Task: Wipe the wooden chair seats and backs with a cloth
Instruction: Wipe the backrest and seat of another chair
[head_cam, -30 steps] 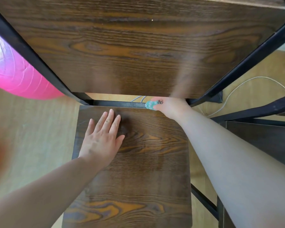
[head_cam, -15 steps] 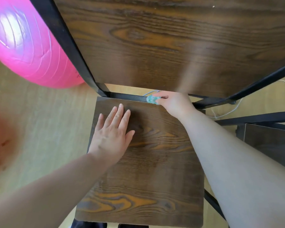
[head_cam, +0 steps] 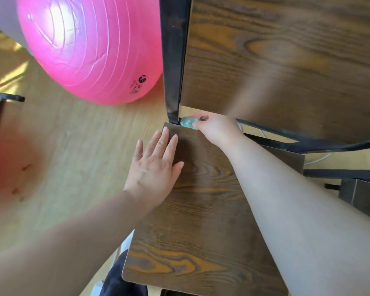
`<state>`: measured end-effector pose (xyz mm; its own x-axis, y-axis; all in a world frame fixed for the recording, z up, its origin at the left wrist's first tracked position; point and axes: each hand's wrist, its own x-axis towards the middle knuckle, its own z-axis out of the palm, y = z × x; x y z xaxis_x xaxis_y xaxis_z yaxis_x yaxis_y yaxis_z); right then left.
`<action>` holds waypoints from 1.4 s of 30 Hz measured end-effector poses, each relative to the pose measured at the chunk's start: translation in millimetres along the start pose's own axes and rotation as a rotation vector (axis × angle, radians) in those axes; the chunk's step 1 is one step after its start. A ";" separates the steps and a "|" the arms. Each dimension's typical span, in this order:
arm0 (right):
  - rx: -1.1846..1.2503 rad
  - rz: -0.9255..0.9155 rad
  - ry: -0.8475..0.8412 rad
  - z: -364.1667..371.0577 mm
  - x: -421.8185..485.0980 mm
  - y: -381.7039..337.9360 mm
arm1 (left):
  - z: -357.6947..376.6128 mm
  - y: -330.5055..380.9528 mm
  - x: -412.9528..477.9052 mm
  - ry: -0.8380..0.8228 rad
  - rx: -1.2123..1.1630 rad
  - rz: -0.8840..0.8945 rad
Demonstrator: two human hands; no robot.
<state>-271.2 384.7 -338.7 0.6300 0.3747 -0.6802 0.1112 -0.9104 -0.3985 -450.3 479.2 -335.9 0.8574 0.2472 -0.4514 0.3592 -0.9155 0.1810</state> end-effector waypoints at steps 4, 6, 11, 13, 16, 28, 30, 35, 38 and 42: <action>-0.047 -0.020 -0.009 2.8 0.7 -17.0 | -0.5 -9.8 0.2 0.012 -0.001 -0.007; -0.058 -0.020 0.028 6.6 0.1 -19.4 | -1.2 -13.1 -0.9 0.003 0.005 -0.013; 0.080 0.043 0.053 10.9 0.5 -21.5 | -4.1 -17.7 -6.8 0.010 0.008 -0.024; 0.159 0.067 0.056 10.7 -0.2 -21.6 | -4.8 -18.6 -10.0 0.011 0.011 -0.026; 0.201 0.068 0.036 9.7 1.0 -20.1 | -5.4 -19.8 -14.0 0.017 0.002 -0.030; 0.182 -0.191 0.165 8.2 -23.1 -12.7 | -1.8 -26.4 -40.8 0.011 0.019 -0.025; 0.163 -0.280 0.201 20.4 -37.9 -9.6 | -0.7 -26.2 -46.6 0.006 0.022 -0.025; 0.114 -0.314 0.215 60.2 -75.2 3.8 | 2.3 -22.2 -57.7 0.014 0.019 -0.022; 0.242 -0.260 0.271 70.2 -85.2 10.1 | 3.1 -22.5 -62.6 0.019 0.020 -0.023; 0.402 -0.239 0.584 59.3 -88.5 24.8 | 3.4 -26.3 -66.2 0.016 0.030 -0.020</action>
<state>-369.8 339.3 -324.9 0.9421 0.2982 -0.1535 0.0776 -0.6391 -0.7652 -517.8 485.8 -313.8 0.8562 0.2703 -0.4403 0.3651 -0.9195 0.1456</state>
